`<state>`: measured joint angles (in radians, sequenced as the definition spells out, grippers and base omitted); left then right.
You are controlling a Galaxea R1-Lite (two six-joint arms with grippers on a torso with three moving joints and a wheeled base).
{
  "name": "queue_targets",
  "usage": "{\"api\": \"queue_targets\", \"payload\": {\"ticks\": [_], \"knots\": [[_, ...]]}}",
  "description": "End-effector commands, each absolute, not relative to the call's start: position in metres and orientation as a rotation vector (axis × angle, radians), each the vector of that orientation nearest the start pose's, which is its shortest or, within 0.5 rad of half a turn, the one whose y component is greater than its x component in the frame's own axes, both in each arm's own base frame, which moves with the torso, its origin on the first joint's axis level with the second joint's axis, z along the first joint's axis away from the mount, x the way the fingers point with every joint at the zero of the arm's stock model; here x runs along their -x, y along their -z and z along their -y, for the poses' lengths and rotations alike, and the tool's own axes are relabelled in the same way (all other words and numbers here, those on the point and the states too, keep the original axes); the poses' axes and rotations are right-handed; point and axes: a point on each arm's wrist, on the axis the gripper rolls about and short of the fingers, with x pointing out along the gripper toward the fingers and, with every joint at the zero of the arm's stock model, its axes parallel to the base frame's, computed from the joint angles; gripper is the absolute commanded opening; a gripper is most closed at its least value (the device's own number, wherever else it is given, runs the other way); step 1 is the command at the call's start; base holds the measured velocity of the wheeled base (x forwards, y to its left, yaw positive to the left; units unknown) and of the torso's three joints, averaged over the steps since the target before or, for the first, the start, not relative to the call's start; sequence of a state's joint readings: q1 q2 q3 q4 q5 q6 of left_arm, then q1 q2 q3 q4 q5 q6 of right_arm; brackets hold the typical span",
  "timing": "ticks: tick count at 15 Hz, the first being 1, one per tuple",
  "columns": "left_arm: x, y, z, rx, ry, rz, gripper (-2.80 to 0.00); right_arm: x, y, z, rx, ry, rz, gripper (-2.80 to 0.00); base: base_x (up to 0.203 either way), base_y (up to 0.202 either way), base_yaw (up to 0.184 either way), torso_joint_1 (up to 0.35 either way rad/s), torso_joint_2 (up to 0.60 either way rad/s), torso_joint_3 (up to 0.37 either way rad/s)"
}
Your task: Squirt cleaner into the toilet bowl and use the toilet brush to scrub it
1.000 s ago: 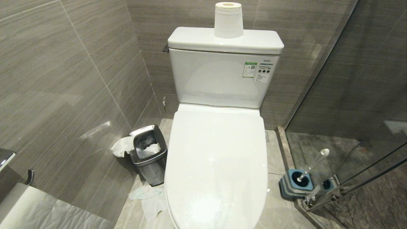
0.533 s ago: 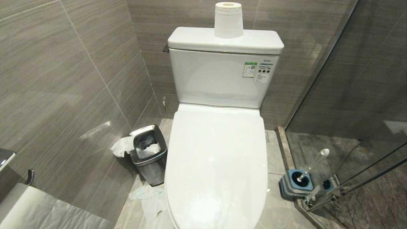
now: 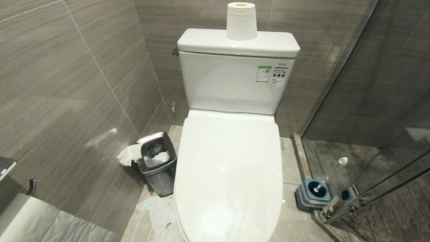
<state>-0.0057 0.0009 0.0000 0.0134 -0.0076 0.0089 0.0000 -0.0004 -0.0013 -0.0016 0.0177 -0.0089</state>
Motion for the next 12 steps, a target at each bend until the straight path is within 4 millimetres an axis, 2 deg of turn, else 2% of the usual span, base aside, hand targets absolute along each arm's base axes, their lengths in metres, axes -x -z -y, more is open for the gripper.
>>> {"api": "queue_targets", "payload": {"ticks": [1,12], "knots": [[0.0227,-0.0741,-0.0001,-0.003,0.009,-0.015,-2.8,0.0229,-0.0761,-0.0004,0.009,-0.018,0.003,-2.8,0.0,0.0,0.0,0.0,0.0,0.0],[0.0227,-0.0741,-0.0001,-0.003,0.009,-0.015,-2.8,0.0229,-0.0761,-0.0004,0.009,-0.018,0.003,-2.8,0.0,0.0,0.0,0.0,0.0,0.0]]}}
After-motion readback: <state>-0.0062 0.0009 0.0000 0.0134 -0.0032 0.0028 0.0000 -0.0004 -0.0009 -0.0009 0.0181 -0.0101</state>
